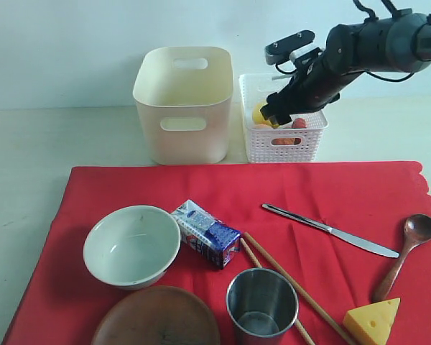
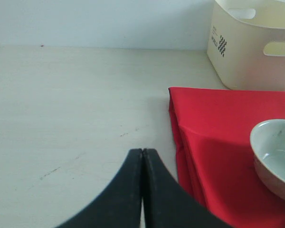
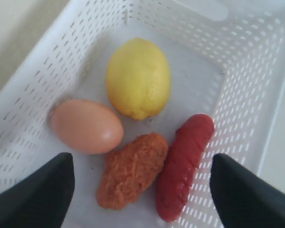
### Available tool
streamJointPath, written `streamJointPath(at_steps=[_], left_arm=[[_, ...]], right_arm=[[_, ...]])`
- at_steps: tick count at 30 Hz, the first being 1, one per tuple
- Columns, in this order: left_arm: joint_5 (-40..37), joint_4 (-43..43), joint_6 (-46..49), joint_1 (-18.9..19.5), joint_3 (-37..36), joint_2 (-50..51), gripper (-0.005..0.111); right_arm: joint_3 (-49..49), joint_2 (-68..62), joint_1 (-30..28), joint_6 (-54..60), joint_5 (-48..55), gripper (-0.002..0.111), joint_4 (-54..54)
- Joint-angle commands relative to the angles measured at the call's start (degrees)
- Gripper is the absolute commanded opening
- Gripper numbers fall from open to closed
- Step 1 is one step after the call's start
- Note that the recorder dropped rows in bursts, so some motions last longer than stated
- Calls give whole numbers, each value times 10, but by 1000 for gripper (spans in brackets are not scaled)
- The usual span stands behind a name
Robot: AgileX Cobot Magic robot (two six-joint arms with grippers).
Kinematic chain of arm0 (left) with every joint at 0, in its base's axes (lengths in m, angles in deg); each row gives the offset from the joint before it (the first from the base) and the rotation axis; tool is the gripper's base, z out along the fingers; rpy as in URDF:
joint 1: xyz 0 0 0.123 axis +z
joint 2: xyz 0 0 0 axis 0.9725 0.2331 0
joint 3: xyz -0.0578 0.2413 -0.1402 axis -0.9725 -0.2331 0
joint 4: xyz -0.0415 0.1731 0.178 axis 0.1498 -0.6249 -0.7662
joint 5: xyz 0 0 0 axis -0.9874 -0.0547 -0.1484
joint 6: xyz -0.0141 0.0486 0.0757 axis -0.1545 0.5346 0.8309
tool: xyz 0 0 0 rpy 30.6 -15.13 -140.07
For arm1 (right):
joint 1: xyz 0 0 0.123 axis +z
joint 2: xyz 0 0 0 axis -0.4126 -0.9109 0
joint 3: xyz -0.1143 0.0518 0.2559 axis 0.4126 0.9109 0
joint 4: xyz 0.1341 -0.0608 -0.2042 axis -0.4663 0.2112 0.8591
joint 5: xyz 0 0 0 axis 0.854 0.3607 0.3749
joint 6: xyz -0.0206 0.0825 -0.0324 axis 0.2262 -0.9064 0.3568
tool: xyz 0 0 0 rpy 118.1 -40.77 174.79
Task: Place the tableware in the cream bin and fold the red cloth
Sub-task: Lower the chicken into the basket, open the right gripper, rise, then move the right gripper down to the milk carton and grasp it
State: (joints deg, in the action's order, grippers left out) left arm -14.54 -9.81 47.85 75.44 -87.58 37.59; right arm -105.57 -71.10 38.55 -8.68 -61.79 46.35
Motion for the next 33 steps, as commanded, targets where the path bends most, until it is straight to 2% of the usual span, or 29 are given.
streamJointPath(at_steps=[1, 6, 15, 19, 26, 33], left_arm=[[7, 0, -1, -3, -2, -3, 0], [7, 0, -1, -3, -2, -3, 0], [7, 0, -1, -3, -2, -3, 0], [7, 0, -1, -3, -2, -3, 0], [7, 0, -1, -3, -2, -3, 0], [7, 0, -1, -3, -2, -3, 0]], right_arm=[[-3, 43, -2, 1, 38, 74, -8], [-1, 81, -2, 12, 88, 73, -26], [1, 128, -2, 126, 180, 72, -203], [41, 157, 11, 191, 187, 71, -270], [122, 206, 90, 226, 153, 71, -258], [137, 210, 174, 151, 175, 71, -124]])
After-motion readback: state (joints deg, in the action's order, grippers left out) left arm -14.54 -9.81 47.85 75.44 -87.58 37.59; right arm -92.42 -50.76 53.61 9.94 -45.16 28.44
